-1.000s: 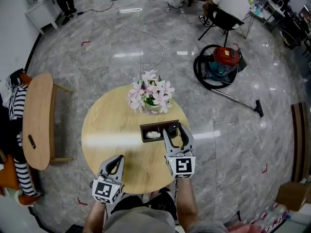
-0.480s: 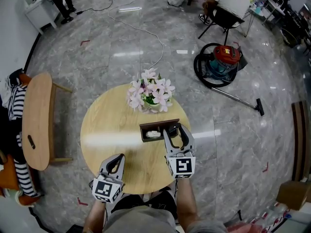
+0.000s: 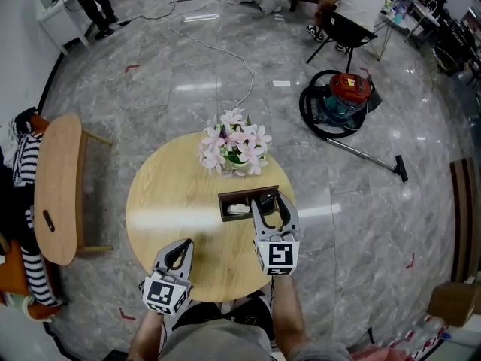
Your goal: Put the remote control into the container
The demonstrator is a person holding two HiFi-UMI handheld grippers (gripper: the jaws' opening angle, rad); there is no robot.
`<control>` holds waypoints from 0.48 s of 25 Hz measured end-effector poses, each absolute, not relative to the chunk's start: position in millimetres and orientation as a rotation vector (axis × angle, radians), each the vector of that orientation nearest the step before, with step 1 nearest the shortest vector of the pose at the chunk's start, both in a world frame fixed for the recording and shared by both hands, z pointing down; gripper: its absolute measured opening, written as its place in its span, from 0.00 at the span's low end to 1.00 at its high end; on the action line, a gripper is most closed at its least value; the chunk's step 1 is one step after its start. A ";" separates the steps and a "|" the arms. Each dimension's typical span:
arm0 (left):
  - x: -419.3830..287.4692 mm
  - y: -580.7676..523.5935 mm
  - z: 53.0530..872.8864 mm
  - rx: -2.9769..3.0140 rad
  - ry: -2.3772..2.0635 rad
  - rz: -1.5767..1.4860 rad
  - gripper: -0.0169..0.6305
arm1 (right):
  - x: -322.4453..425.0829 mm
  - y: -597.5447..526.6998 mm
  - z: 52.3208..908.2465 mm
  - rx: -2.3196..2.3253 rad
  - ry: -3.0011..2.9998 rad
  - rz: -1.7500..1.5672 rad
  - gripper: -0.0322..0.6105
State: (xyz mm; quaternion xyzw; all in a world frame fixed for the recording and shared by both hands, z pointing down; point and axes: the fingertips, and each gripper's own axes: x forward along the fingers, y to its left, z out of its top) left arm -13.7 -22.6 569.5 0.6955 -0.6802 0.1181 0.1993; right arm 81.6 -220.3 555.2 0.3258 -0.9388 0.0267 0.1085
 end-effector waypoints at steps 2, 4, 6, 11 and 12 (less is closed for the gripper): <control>-14.7 -21.0 570.3 1.942 -1.900 0.325 0.04 | 80.6 -220.0 555.5 0.961 -2.757 0.074 0.42; -16.9 -20.8 570.5 1.941 -1.904 0.325 0.04 | 79.6 -221.4 555.7 0.968 -2.753 0.073 0.42; -18.3 -20.8 569.9 1.943 -1.907 0.323 0.04 | 79.0 -222.7 556.1 0.976 -2.747 0.076 0.42; -18.0 -17.8 566.3 1.950 -1.907 0.324 0.04 | 79.4 -223.7 559.7 0.983 -2.726 0.115 0.42; -17.7 -17.6 565.9 1.952 -1.907 0.324 0.04 | 80.0 -224.0 560.7 0.986 -2.723 0.124 0.42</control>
